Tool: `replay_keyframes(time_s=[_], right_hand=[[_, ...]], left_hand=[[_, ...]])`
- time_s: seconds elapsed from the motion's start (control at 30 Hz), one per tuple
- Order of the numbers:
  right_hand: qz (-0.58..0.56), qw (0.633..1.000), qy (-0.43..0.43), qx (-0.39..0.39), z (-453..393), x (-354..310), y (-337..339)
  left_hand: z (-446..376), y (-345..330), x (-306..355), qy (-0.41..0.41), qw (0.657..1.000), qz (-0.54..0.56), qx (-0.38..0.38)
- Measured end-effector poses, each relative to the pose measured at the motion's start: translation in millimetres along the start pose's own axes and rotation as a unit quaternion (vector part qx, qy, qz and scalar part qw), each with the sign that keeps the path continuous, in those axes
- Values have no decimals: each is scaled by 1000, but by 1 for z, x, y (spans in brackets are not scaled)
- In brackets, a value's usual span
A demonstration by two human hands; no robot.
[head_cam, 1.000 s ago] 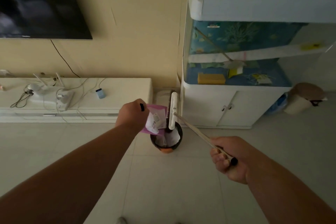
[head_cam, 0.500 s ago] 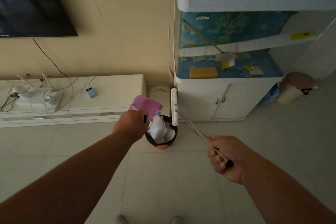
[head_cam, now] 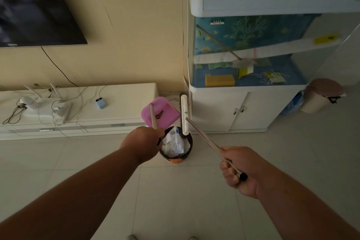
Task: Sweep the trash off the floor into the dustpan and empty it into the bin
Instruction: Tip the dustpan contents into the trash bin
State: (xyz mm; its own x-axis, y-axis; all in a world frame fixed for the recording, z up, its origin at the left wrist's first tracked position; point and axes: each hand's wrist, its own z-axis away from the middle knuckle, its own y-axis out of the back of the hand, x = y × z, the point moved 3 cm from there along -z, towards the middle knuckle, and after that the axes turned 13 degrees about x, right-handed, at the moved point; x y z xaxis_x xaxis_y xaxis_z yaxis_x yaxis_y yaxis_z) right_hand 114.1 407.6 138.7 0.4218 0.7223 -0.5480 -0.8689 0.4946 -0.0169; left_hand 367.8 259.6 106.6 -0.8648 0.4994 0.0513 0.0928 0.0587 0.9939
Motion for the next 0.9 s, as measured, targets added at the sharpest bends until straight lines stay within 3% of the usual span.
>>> replay_keyframes(time_s=[0.2,0.43,0.67,0.9], right_hand=[[-5,1000,-6,-1,-1,0,2],[1,1000,8,7,9,0,19],[1,1000,4,21,27,18,57],[15,999,-11,31,48,43,89]], left_hand=[[8,5,4,-36,999,-27,-3],[10,17,2,22,999,26,42],[-5,27,25,27,995,60,76],[-16,29,58,-4,997,56,55]])
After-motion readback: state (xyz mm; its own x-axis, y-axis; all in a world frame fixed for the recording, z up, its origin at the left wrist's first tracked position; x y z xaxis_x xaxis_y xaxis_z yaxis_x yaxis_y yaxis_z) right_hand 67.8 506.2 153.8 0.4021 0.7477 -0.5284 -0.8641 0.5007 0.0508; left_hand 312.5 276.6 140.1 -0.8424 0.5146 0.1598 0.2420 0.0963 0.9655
